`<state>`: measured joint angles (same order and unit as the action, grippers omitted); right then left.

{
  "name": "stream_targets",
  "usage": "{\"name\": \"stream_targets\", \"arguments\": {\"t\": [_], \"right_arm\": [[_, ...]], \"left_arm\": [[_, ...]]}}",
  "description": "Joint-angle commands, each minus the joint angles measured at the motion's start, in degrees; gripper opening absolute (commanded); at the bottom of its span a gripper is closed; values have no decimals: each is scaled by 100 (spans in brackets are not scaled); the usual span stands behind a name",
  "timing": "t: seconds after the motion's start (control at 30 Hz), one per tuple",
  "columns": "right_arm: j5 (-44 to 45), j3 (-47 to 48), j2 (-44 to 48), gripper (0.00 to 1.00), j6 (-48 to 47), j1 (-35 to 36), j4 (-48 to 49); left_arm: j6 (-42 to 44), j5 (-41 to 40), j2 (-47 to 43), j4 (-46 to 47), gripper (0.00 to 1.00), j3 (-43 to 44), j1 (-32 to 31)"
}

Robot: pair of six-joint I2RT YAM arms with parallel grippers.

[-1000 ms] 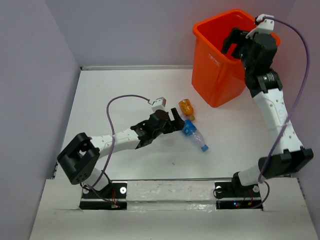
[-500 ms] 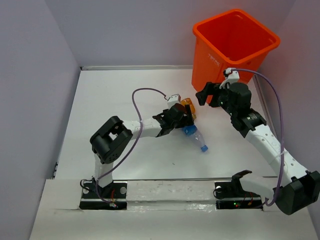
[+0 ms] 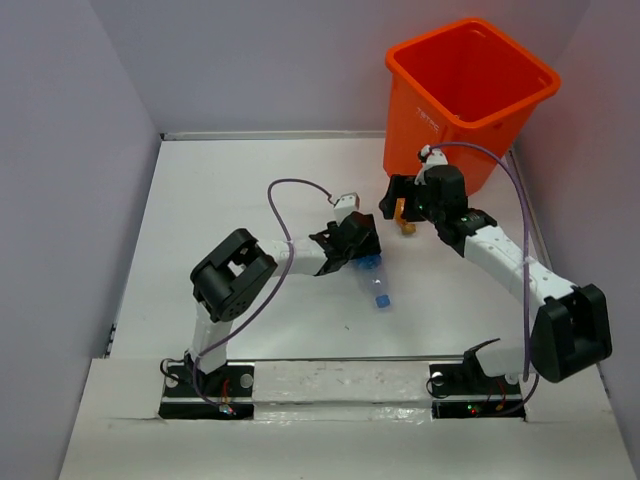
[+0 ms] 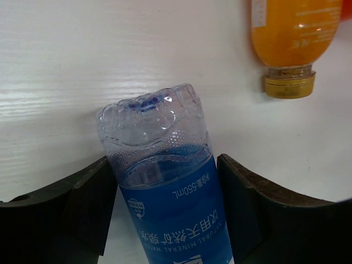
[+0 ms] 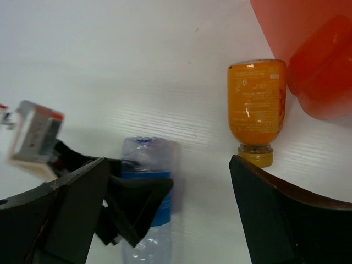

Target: Put the plastic bottles in the bin

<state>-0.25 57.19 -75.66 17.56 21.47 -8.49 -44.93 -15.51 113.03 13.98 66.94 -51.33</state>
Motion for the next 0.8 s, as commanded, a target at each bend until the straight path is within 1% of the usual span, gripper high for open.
{"name": "stream_targets", "arguments": {"t": [0.0,0.07,0.17,0.27,0.3,0.43,0.57,0.67,0.77], "right_arm": [[594,292,-616,96,-270,50,164],[815,398,-940,96,-428,50,155],[1578,486,-1214,96,-578,50,85],[1905,530,-1381,96,-692,50,84],[1906,548,-1381,96,-728,50,84],[2213,793,-2022,96,-1034,50,84],[2205,1206,-2566,98,-1526,50,84],[2258,1549,-2953,99,-2158,50,76],[2284,1795,-3278,99,-2397,50,-56]], "left_arm": [[186,-391,-553,96,63,-593,53],[204,-400,-860,219,63,-979,53],[247,-392,-1318,456,63,-1498,53],[291,-357,-1791,570,63,-1982,53],[292,-356,-1794,571,63,-2096,53],[291,-251,-2452,685,63,-2588,44],[327,-216,-2970,650,63,-2843,53],[388,-251,-3470,458,63,-2958,44],[423,-321,-3848,299,63,-3072,53]]}}
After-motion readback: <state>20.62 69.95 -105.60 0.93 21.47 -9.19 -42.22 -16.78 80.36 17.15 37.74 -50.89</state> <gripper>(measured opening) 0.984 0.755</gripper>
